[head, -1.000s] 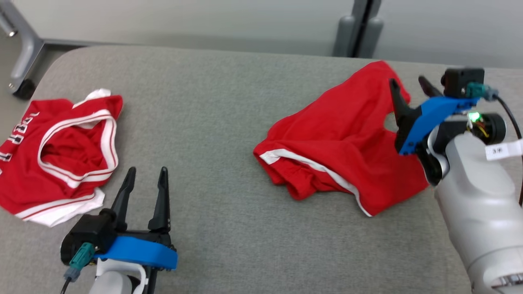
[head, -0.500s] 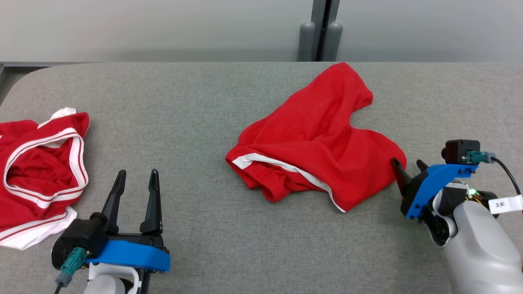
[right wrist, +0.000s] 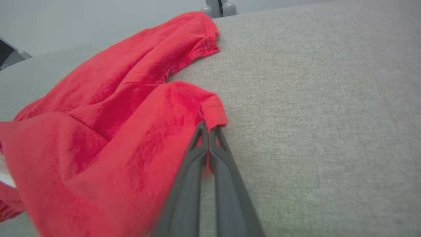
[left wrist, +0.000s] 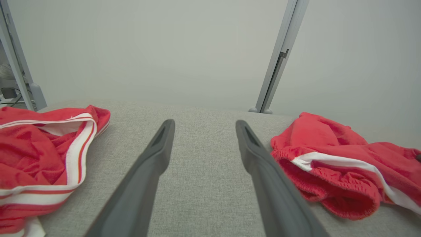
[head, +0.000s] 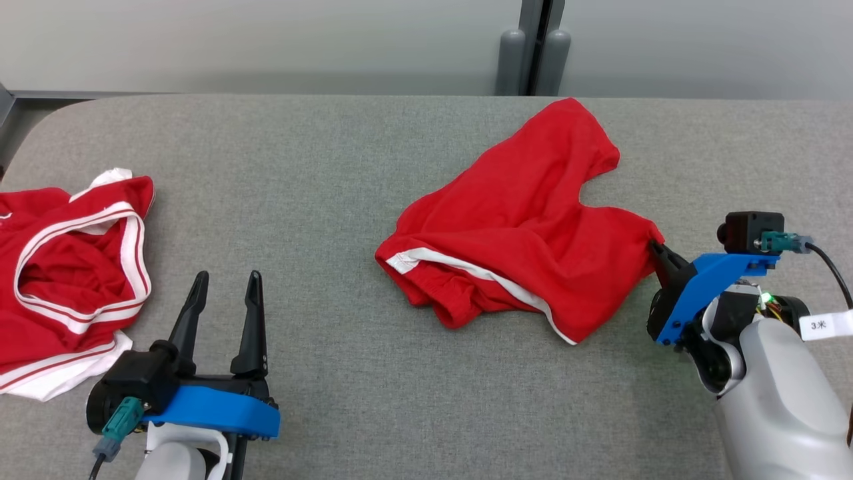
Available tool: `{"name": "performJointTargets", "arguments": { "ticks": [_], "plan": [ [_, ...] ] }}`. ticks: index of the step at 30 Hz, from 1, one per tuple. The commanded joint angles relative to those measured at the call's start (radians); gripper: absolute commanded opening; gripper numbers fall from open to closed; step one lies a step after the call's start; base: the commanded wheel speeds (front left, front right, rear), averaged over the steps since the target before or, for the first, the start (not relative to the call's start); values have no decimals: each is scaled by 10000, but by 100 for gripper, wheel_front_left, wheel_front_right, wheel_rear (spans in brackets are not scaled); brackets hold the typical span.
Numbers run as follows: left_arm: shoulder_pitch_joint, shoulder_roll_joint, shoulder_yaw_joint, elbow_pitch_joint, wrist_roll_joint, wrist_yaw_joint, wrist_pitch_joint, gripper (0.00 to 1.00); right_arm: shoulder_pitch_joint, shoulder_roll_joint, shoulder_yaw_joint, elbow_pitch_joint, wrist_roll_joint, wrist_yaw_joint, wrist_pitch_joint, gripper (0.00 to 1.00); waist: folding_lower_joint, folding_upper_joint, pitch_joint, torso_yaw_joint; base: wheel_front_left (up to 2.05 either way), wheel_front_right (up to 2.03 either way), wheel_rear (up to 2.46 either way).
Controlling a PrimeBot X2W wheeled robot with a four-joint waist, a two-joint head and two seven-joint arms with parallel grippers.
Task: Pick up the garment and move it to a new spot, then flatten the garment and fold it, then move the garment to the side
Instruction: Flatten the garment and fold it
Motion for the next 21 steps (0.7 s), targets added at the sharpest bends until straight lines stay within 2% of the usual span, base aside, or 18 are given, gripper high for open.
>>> {"name": "performJointTargets", "arguments": {
  "ticks": [1,5,10,11,15,18,21],
  "plan": [
    [23,-12,28,32,16,-43,-47,100,432,97,-16,-532,14,5,38,0,0,0,-100,-36,0,0,0],
    [137,-35,115,13,-5,-45,-47,100,1264,246,-123,-2484,43,5,480,0,0,0,-224,-111,0,0,0],
    [204,-43,219,-71,7,-48,-47,100,2424,436,-472,-5593,-57,5,1718,0,0,0,-249,-182,0,0,0],
    [204,-43,219,-71,7,-48,-47,100,2424,436,-472,-5593,-57,5,1718,0,0,0,-249,-182,0,0,0],
    [174,-61,184,-92,8,-53,-47,100,3195,593,-775,-7686,-176,5,2709,0,0,0,-238,-130,0,0,0],
    [109,-77,129,-102,-15,-58,-47,100,3538,639,-1034,-8558,-305,5,3267,0,0,0,-181,-63,0,0,0],
    [-12,-85,78,-136,-17,-60,-47,100,3285,662,-1337,-8403,-349,5,3563,0,0,0,-19,11,0,0,0]
  ]
}}
